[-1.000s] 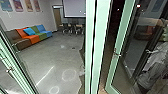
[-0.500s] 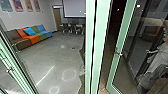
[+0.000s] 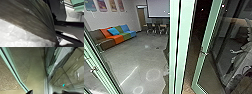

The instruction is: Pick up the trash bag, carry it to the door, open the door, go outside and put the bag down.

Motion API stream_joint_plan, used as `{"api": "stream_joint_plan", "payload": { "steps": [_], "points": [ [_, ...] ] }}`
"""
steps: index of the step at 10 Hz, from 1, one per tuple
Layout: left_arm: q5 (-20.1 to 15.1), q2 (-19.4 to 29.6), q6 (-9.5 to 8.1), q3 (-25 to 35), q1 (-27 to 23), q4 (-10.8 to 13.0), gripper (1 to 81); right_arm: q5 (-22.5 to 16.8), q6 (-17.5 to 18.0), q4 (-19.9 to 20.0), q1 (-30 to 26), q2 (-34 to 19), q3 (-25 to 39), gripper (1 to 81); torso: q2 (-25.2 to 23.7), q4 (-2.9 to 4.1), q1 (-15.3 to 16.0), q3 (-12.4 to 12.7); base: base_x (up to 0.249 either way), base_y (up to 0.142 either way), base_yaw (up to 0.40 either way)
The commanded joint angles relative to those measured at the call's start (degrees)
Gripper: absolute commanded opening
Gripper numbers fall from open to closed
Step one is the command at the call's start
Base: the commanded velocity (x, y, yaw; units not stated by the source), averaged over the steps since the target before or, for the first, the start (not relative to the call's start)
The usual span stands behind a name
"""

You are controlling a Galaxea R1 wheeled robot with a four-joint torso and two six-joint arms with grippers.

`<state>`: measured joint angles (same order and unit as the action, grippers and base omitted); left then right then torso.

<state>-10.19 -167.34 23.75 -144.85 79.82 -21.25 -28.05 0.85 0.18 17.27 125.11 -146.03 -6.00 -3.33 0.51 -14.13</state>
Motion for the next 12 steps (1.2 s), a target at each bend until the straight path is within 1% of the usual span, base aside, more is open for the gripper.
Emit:
{"api": "stream_joint_plan", "payload": {
  "steps": [1,5,7,12],
  "points": [
    [-4.6,-0.1,-0.02,0.5,-2.5,-0.6,1.0,5.5,-1.4,-5.0,-9.1,-3.4,-4.0,81.1,0.0,0.0,0.0,0.0,0.0,0.0,0.0],
    [-4.7,0.0,0.07,0.5,-2.5,-0.6,1.0,6.3,-1.3,-4.9,-7.5,-5.0,-3.8,81.1,0.0,0.0,0.0,0.0,0.0,0.0,0.0],
    [-4.7,-0.2,0.07,0.6,-2.5,-0.6,1.0,7.9,-1.3,-4.6,-6.9,-6.3,-2.8,81.1,0.0,0.02,0.0,0.0,0.0,0.0,0.0],
    [-4.7,-0.4,0.07,0.5,-2.6,-0.6,1.0,9.8,-1.2,-4.3,-5.1,-5.3,-3.1,81.1,0.0,0.02,0.0,0.0,0.0,0.0,0.0]
  ]
}}
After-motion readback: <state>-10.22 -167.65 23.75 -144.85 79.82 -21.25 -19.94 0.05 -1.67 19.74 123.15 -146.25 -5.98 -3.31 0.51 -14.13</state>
